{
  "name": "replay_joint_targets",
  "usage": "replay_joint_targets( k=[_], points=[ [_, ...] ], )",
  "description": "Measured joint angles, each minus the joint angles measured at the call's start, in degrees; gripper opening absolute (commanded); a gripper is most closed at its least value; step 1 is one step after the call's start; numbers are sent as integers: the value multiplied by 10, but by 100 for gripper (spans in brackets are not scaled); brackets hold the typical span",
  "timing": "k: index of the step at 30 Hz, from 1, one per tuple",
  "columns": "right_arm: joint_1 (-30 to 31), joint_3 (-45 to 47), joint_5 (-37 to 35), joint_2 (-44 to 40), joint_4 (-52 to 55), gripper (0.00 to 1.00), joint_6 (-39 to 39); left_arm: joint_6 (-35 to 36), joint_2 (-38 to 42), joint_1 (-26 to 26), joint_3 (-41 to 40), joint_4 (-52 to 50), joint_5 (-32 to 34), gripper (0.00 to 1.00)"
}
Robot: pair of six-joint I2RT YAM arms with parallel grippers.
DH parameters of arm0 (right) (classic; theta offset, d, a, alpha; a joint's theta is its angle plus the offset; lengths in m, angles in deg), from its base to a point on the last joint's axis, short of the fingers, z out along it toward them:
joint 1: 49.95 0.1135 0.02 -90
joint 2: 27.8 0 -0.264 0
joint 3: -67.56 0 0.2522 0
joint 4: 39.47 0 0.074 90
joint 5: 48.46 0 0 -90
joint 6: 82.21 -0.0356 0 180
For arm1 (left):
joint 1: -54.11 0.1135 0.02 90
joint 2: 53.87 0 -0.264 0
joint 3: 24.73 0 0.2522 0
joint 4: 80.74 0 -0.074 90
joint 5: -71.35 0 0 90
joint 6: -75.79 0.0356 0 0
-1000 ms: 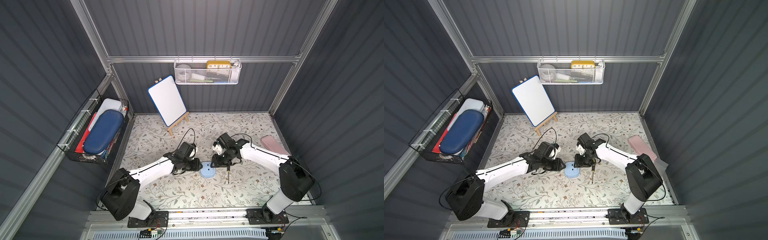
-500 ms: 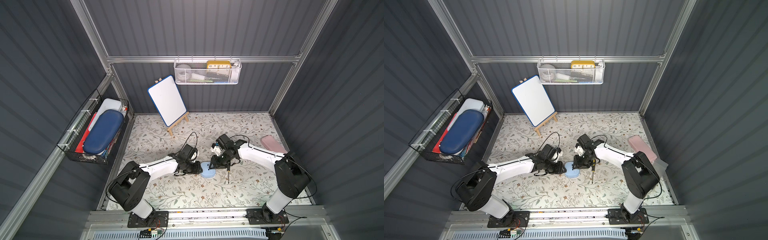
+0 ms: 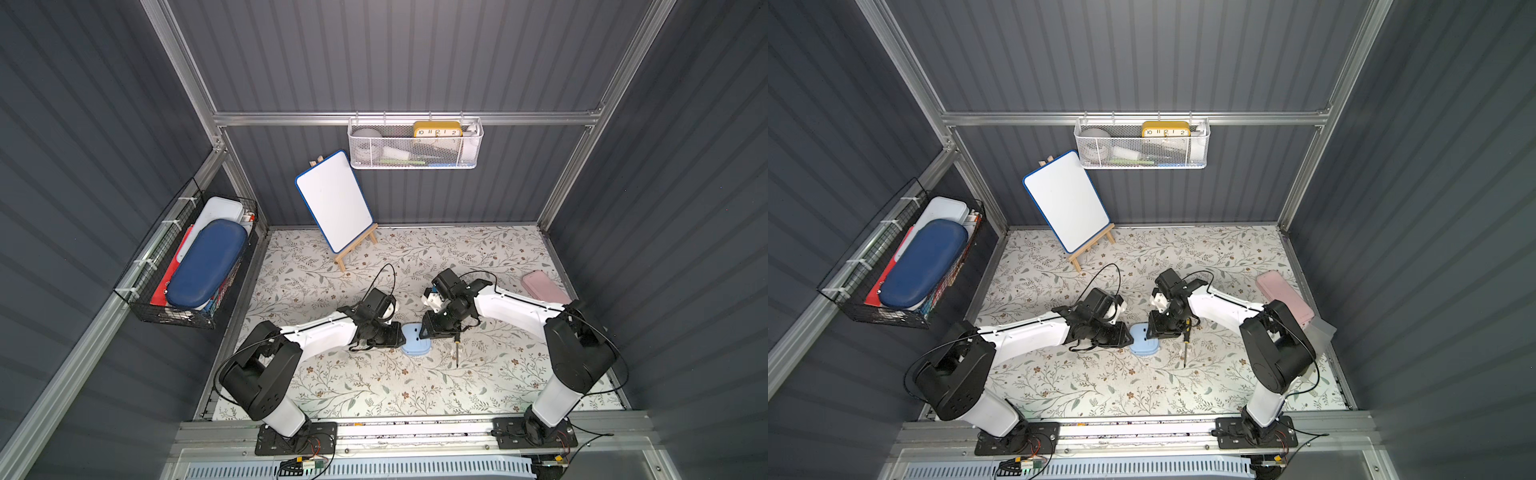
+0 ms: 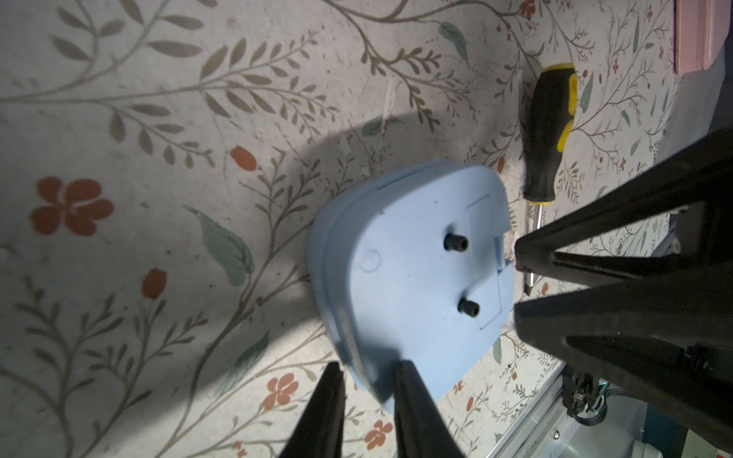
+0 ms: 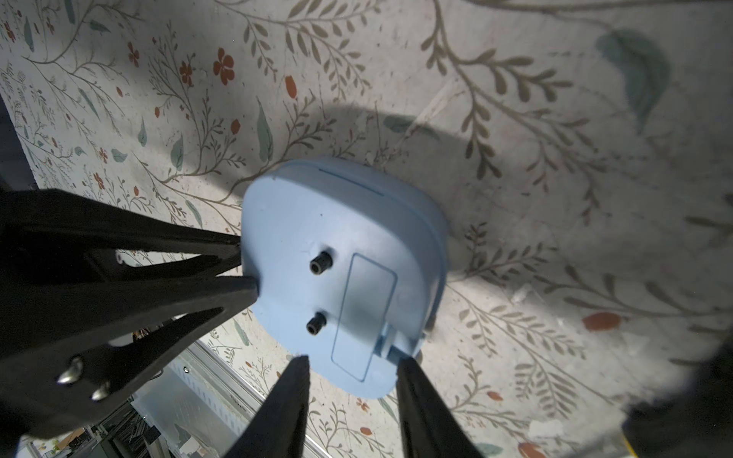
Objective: Remove the battery from the alarm
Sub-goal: Remove the cover from the alarm.
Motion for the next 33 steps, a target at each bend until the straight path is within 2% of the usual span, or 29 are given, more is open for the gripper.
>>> replay_joint_targets(
  k=[23, 33],
  points=[
    [2, 9, -2, 3, -27, 40, -18, 0, -3, 0, 2, 5, -8, 24],
    [23, 0, -53, 2, -17, 40, -29, 0, -3, 0, 2, 7, -10, 23]
  ],
)
